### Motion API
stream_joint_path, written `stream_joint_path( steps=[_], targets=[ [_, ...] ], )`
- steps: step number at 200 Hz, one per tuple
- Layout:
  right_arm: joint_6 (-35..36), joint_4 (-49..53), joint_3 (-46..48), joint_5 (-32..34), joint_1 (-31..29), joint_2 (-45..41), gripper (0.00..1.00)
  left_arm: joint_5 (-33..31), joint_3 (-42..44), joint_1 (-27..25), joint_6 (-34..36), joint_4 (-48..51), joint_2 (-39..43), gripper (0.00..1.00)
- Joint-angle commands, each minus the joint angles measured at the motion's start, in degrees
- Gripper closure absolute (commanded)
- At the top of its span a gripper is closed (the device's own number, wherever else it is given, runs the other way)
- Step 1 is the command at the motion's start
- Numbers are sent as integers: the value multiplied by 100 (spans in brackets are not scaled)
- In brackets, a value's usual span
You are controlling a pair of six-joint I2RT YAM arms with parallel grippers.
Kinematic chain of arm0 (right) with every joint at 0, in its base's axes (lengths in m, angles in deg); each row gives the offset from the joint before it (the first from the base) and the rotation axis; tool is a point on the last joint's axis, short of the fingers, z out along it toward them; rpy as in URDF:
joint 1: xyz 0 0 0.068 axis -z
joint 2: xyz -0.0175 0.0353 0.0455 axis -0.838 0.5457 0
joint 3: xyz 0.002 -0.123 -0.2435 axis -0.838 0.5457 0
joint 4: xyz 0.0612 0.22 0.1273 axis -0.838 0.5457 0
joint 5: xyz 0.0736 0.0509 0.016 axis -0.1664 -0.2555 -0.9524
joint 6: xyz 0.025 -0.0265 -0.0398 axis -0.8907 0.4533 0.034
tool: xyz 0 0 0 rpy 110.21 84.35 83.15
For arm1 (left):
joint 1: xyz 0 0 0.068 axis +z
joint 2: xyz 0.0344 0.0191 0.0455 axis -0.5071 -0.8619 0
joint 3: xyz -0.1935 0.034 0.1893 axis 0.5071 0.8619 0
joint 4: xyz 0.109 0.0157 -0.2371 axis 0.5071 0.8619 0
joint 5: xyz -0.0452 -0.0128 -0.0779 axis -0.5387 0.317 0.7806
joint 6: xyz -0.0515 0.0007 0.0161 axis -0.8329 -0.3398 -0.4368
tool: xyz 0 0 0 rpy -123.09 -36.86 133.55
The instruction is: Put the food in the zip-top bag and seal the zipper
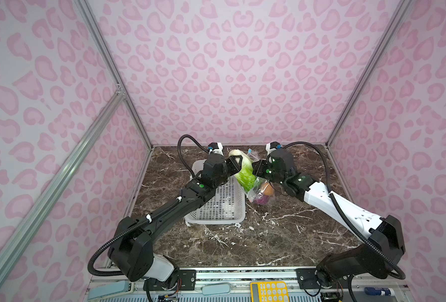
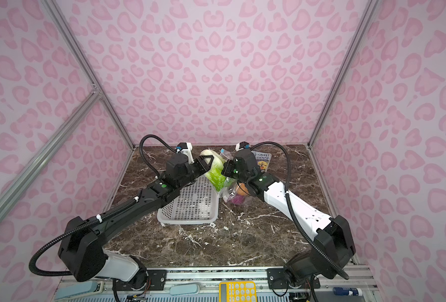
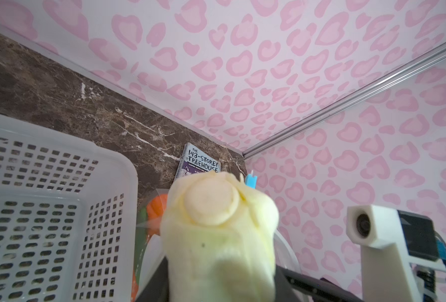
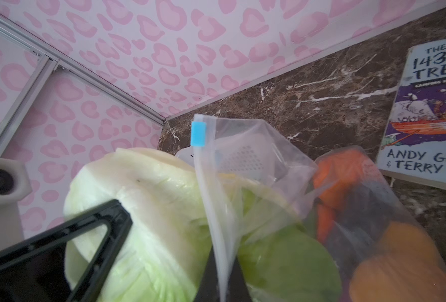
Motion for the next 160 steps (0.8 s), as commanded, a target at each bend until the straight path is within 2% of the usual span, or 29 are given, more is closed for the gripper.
stream_joint_path(
  steps=[1,26,50,73,94,129,160],
  targets=[
    [266,560,-91,24,-33,66,100,-342,-162,4,247,-874,0,62],
    [521,945,-337,174,-44,137,100,-410,-238,4,402,-927,-66,62],
    [151,558,-256,-139,-25,148,100,-357,-258,-29,257,-1108,-264,62],
    [-19,578,-351,-83,-18,197,100,-552,-170,-174,239,-1393,-396,63],
    [72,697,-437,174,-13,141,89,-772,-113,-290,327,-1507,-435,63],
    [368,961,-452,658,12,39,86,-749,-112,-295,317,-1485,-514,63],
    [626,1178,-498,906,10,52,77,-631,-139,-311,310,-1449,-577,63]
  ],
)
